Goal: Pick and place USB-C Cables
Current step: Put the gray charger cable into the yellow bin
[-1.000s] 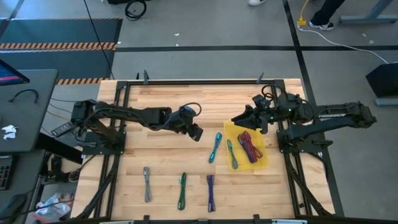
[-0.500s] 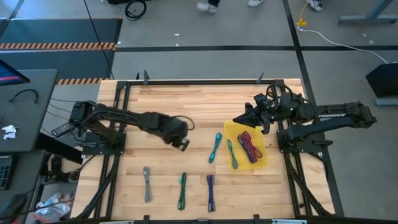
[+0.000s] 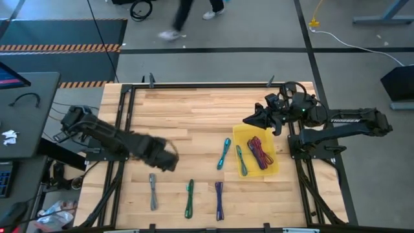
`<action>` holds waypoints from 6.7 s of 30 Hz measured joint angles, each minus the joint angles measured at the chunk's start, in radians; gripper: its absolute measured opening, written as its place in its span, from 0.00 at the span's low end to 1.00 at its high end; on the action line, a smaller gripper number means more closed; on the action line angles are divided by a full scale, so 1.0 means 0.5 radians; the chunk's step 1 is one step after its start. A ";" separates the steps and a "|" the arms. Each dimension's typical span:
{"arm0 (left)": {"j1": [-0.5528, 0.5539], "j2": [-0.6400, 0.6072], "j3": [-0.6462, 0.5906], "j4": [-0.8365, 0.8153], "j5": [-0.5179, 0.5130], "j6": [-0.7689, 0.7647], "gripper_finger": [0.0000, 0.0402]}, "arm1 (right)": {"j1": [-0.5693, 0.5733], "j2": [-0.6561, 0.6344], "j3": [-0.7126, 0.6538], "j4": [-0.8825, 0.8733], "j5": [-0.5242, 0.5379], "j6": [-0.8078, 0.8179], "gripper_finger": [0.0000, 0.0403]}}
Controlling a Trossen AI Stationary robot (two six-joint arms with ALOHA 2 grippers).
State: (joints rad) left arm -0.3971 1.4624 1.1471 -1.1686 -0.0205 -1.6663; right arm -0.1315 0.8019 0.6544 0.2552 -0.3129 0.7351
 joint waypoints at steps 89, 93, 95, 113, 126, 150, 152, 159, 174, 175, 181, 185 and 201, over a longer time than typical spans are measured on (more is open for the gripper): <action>0.134 -0.291 -0.216 1.119 -1.408 0.583 0.02 | -0.333 -0.019 0.000 0.161 -0.429 -0.102 0.10; 0.300 -0.454 -0.215 1.636 -1.390 1.371 0.02 | -0.333 0.062 0.000 0.166 -0.427 -0.177 0.10; 0.383 -0.499 -0.214 1.884 -1.267 1.695 0.02 | -0.333 0.136 0.000 0.188 -0.419 -0.166 0.10; 0.861 -0.462 -0.214 2.337 -0.062 2.099 0.02 | -0.375 0.943 0.249 0.976 -0.422 -0.167 0.33; 0.869 -0.431 -0.214 2.438 -0.030 2.213 0.02 | -0.344 1.474 0.820 0.977 -0.819 -0.167 0.40; 0.868 -0.431 -0.214 2.644 0.004 2.348 0.12 | -0.366 1.656 1.132 0.918 -1.071 -0.124 0.04; 0.872 -0.432 -0.214 2.715 0.053 2.424 0.16 | -0.404 1.654 1.134 0.866 -1.088 -0.128 0.04; 0.867 -0.439 -0.207 2.855 0.160 2.511 0.32 | -0.632 1.663 1.126 0.653 -1.137 -0.155 0.04; 1.223 -0.497 -0.212 2.682 0.131 2.576 0.40 | -0.409 1.184 1.125 -1.995 -0.212 -0.499 0.04; 1.250 -0.499 -0.212 2.653 0.128 2.576 0.40 | -0.342 1.161 1.125 -2.045 -0.150 -0.415 0.04; 1.352 -0.497 -0.212 2.532 0.142 2.621 0.40 | 0.087 1.088 1.083 -2.194 0.164 0.235 0.04; 1.399 -0.497 -0.212 2.499 0.135 2.643 0.40 | 0.322 1.094 0.972 -2.188 0.344 0.707 0.04; 1.500 -0.497 -0.212 2.443 0.321 2.665 0.40 | 0.558 1.094 0.298 -1.787 0.651 1.462 0.04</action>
State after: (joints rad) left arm 0.3527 1.2140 1.0409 0.0528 0.1402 -0.3337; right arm 0.1474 1.3491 0.8033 -0.6381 0.0127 1.4661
